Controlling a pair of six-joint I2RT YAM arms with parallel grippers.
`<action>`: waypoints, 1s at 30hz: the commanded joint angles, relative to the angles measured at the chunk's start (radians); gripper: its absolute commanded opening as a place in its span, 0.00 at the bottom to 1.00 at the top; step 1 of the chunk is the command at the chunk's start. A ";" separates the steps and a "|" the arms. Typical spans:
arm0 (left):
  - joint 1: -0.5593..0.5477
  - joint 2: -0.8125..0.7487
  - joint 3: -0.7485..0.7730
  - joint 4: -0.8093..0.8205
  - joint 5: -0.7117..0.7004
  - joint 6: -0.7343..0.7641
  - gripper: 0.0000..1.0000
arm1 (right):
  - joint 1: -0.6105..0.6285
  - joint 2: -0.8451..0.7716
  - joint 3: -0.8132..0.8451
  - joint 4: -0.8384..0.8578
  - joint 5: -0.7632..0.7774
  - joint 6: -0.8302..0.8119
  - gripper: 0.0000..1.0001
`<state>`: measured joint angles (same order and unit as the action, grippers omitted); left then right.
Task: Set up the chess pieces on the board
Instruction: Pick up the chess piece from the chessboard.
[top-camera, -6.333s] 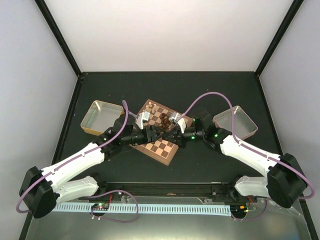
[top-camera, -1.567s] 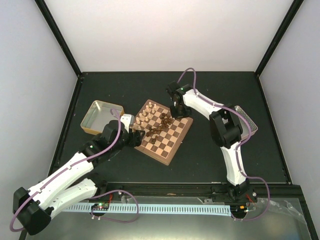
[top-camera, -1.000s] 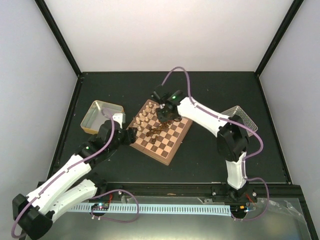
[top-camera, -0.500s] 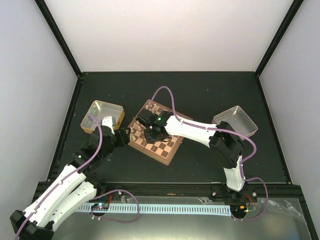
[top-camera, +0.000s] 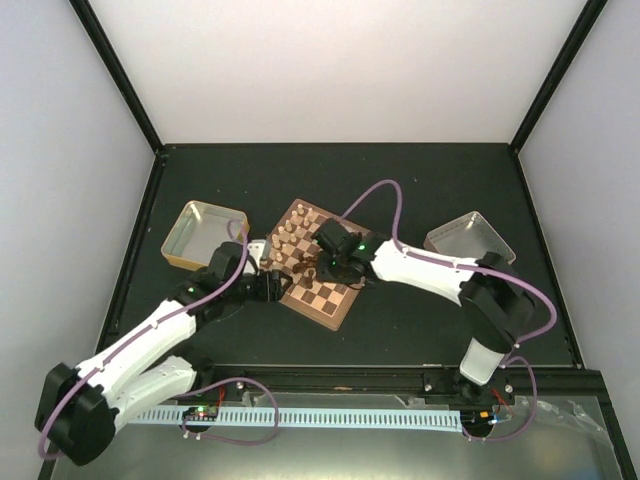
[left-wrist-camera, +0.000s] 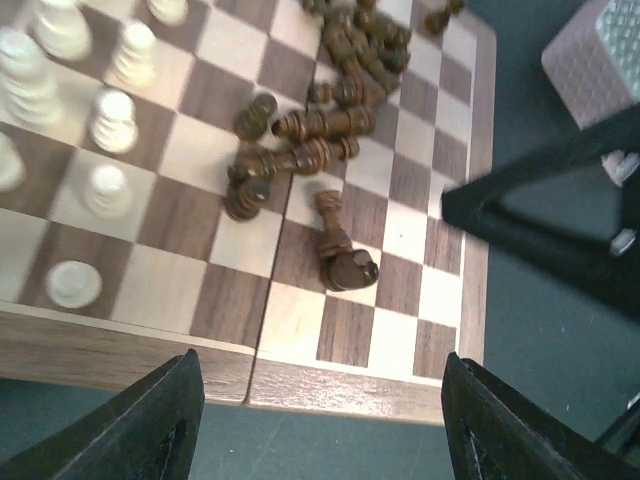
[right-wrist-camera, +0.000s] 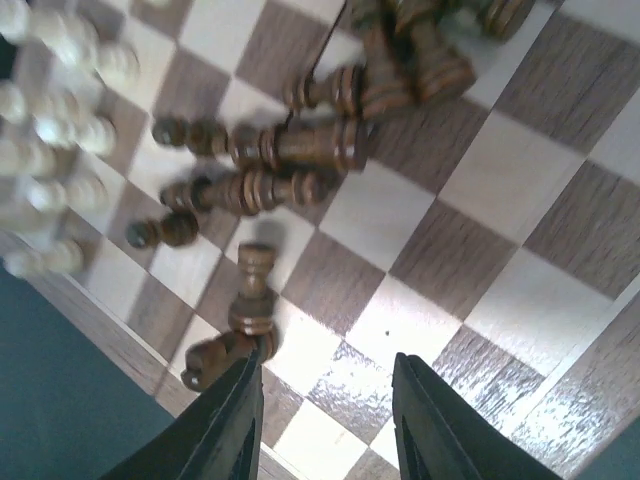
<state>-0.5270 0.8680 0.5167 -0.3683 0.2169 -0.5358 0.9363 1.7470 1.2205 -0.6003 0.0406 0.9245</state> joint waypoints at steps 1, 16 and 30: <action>-0.033 0.110 0.065 0.057 0.119 0.080 0.67 | -0.049 -0.072 -0.073 0.179 -0.062 0.105 0.38; -0.141 0.403 0.212 0.042 0.008 0.028 0.46 | -0.081 -0.104 -0.173 0.214 -0.052 0.088 0.37; -0.182 0.553 0.307 -0.028 -0.124 0.052 0.31 | -0.103 -0.140 -0.232 0.218 -0.027 0.087 0.34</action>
<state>-0.6968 1.3907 0.7769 -0.3603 0.1509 -0.4995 0.8402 1.6386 1.0016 -0.4007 -0.0200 1.0050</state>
